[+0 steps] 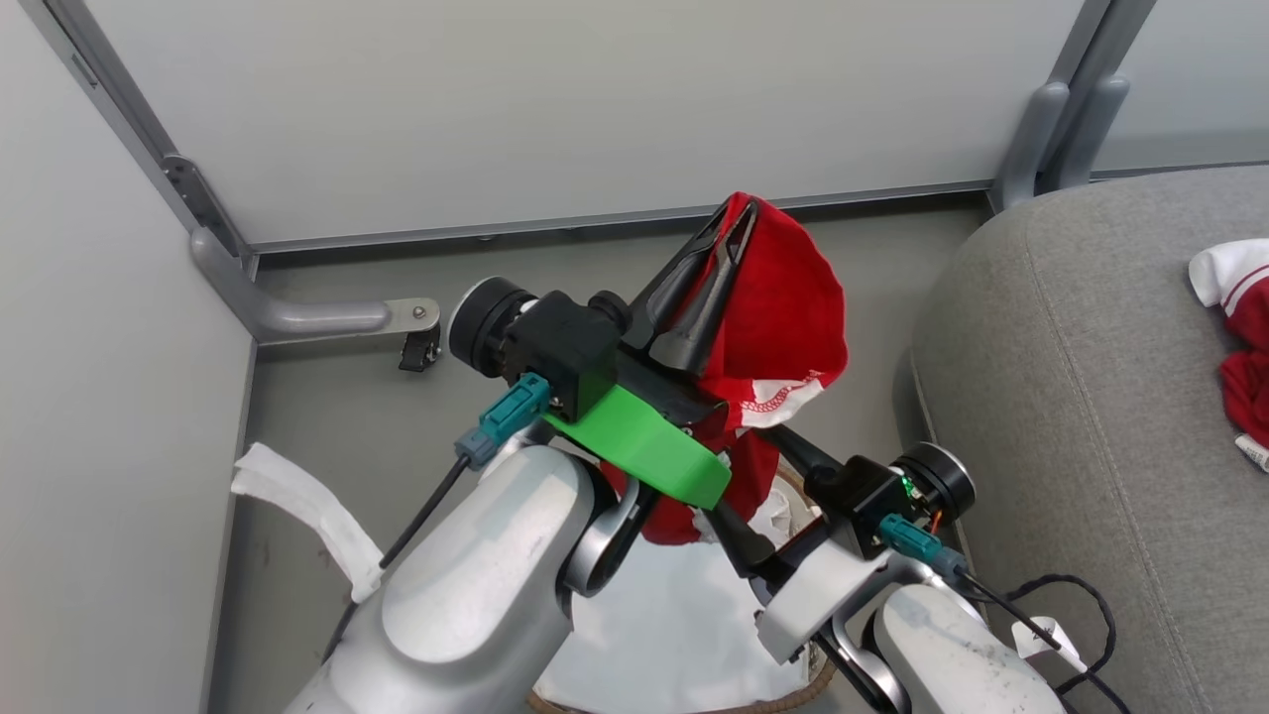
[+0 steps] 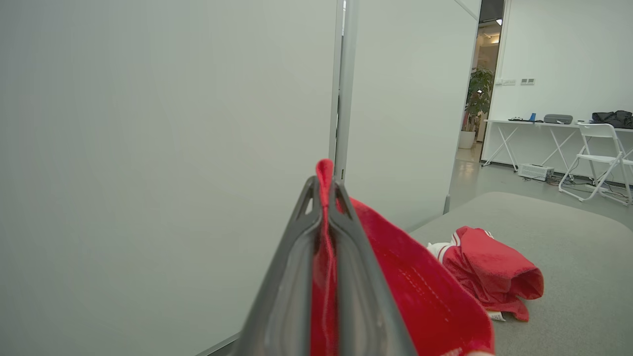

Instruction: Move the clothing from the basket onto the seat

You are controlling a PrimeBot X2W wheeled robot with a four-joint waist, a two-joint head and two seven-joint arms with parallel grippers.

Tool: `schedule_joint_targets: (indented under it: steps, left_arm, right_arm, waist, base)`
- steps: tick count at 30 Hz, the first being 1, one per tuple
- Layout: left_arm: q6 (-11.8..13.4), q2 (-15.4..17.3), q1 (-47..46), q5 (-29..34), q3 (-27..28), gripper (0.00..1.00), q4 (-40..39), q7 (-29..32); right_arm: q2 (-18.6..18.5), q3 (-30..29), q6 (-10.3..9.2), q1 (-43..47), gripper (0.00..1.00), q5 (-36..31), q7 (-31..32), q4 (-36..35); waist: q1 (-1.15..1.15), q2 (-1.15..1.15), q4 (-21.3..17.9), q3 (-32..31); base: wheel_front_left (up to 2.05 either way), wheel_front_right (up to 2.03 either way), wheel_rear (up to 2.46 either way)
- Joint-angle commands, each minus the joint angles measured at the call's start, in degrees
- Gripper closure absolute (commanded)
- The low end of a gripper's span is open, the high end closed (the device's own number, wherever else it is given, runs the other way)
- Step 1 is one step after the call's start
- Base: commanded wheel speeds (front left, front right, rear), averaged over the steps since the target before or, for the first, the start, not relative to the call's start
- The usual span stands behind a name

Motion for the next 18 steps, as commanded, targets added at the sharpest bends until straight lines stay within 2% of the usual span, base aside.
schedule_joint_targets:
  steps: [1, 10, 11, 12, 13, 18]
  left_arm:
    - [0.37, 0.02, -1.08, -0.98, -0.53, 1.0, -0.49, -0.04]
    - [1.63, 0.01, -2.14, -3.71, -4.94, 1.0, -1.91, -0.04]
    - [1.77, 0.01, -2.26, -3.9, -5.33, 1.0, -2.09, -0.04]
    - [1.85, 0.01, -2.41, -4.34, -5.8, 1.0, -2.33, -0.03]
    - [1.99, 0.02, -2.54, -4.49, -6.14, 1.0, -2.5, -0.03]
    - [2.54, 0.01, -3.03, -5.4, -7.6, 1.0, -3.11, -0.03]
  right_arm:
    - [-0.24, -0.43, -0.08, -0.84, 0.0, -0.66, 0.0, 0.72]
    - [-0.22, -1.44, -0.08, -3.57, 0.0, 1.02, 0.0, 3.48]
    - [-0.21, -1.42, -0.08, -3.8, 0.03, 1.26, 0.0, 3.69]
    - [-0.22, -1.26, -0.08, -3.98, 0.56, 2.11, 0.0, 4.16]
    - [-0.23, -1.09, -0.08, -4.26, 1.0, 2.55, 0.0, 4.55]
    - [-0.22, -0.51, -0.08, -5.91, 1.0, 5.18, 0.0, 5.87]
  waist:
    - [0.0, 0.0, 0.78, 0.31]
    - [0.0, 0.0, 2.58, 0.86]
    - [0.0, 0.0, 2.68, 0.91]
    - [0.0, 0.0, 2.8, 0.98]
    - [0.0, 0.0, 2.89, 1.03]
    - [0.0, 0.0, 3.4, 1.35]
  base:
    - [0.0, 0.0, 0.0]
    - [0.0, 0.0, 0.0]
    - [0.0, 0.0, 0.0]
    - [0.0, 0.0, 0.0]
    - [0.0, 0.0, 0.0]
    - [0.0, 0.0, 0.0]
